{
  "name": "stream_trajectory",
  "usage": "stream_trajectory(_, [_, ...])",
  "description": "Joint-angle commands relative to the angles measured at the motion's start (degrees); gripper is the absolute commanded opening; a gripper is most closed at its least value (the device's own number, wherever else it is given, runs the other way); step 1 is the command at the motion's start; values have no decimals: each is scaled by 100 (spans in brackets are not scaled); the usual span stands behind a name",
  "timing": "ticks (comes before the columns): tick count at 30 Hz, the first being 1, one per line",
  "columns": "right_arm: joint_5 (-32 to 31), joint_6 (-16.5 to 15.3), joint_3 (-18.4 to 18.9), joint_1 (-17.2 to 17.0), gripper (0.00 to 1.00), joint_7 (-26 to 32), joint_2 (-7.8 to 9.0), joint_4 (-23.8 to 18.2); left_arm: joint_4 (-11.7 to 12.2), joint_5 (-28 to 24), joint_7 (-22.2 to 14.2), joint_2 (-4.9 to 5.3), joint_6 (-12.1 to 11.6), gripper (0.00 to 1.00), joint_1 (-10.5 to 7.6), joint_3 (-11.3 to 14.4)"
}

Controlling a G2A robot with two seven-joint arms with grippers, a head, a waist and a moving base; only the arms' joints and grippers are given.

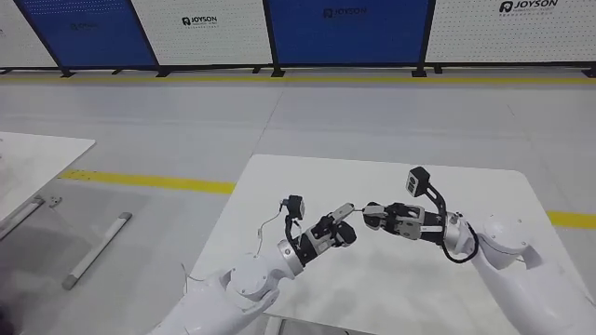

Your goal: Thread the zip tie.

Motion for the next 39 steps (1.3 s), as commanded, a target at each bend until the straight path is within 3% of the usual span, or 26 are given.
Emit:
stream_trajectory(1, [14, 28, -14, 25, 0, -85, -17, 47, -3, 145, 351, -23, -64, 100, -15, -18])
stream_trajectory(8, [14, 28, -14, 25, 0, -85, -17, 47, -3, 145, 351, -23, -64, 100, -15, -18])
stream_trajectory(11, [14, 28, -14, 25, 0, -85, -17, 47, -87, 33, 204, -49, 42, 100, 10, 26])
stream_trajectory(13, [14, 28, -14, 25, 0, -85, -17, 47, -112, 69, 323, -72, -140, 100, 12, -10])
stream_trajectory(14, [14, 28, -14, 25, 0, -85, -17, 47, -97, 213, 623, -103, -410, 100, 9, -38])
stream_trajectory(16, [14, 28, -14, 25, 0, -85, -17, 47, -27, 362, 845, -158, -598, 100, 1, 49])
stream_trajectory(24, [14, 28, -14, 25, 0, -85, -17, 47, 34, 411, 899, -181, -603, 100, -36, 76])
stream_trajectory(29, [14, 28, -14, 25, 0, -85, -17, 47, 58, 298, 584, -202, -339, 100, -4, 57])
stream_trajectory(30, [14, 28, -14, 25, 0, -85, -17, 47, 65, 256, 535, -206, -322, 93, 7, 44])
stream_trajectory(34, [14, 28, -14, 25, 0, -85, -17, 47, 103, 167, 456, -233, -320, 48, 39, -13])
stream_trajectory(39, [14, 28, -14, 25, 0, -85, -17, 47, 168, 110, 477, -275, -347, 29, 40, -78])
